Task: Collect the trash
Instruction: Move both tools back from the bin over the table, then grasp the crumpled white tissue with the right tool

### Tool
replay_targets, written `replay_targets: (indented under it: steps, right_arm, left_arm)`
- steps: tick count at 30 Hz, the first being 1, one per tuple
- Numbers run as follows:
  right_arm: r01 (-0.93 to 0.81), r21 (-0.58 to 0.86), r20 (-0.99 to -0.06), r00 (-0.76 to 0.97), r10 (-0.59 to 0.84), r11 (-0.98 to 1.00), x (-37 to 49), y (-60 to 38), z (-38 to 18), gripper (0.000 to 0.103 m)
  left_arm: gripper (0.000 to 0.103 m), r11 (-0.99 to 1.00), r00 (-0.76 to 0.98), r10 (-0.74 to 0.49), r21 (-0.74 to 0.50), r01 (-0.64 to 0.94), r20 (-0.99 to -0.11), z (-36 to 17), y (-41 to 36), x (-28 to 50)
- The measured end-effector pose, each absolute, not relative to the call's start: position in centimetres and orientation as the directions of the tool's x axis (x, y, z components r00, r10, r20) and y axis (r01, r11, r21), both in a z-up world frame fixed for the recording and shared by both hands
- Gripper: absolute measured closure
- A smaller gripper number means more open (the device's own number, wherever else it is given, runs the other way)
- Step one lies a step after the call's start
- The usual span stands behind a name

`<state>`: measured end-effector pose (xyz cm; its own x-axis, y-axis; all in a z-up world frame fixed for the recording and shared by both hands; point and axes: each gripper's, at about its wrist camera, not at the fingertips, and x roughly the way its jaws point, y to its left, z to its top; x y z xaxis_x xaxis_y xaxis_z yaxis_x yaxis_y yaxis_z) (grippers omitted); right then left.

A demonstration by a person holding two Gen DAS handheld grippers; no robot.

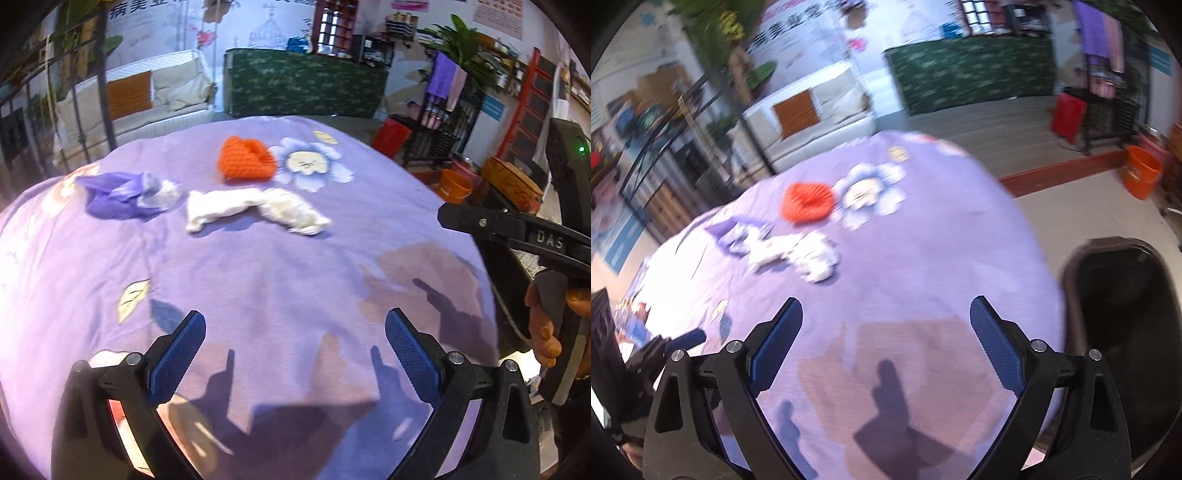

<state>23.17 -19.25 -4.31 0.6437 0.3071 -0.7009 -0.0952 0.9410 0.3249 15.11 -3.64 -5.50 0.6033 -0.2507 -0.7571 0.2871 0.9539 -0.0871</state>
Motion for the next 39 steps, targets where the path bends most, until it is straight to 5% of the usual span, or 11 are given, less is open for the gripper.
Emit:
replay_targets:
  steps: [14, 22, 30, 39]
  right_arm:
    - [-0.344, 0.205, -0.807, 0.47, 0.357, 0.916, 31.3, -8.3, -7.3, 0.013]
    - [-0.376, 0.165, -0.868, 0.385, 0.315, 0.912, 36.0, -5.6, -9.8, 0.032]
    - [-0.355, 0.179, -0.87, 0.378, 0.317, 0.917, 37.0, -5.9, -10.5, 0.071]
    - [-0.295, 0.177, -0.833, 0.463, 0.303, 0.939, 34.6, -8.9, -8.4, 0.076]
  left_arm:
    - [0.019, 0.976, 0.585, -0.186, -0.081, 0.201, -0.789, -6.7, 2.6, 18.3]
    - [0.019, 0.969, 0.569, -0.196, -0.071, 0.235, -0.798, -6.8, 2.6, 19.2]
    - [0.019, 0.965, 0.563, -0.192, -0.05, 0.257, -0.804, -6.9, 2.2, 20.4]
    - [0.025, 0.944, 0.585, -0.181, 0.026, 0.328, -0.791, -6.3, -0.5, 22.9]
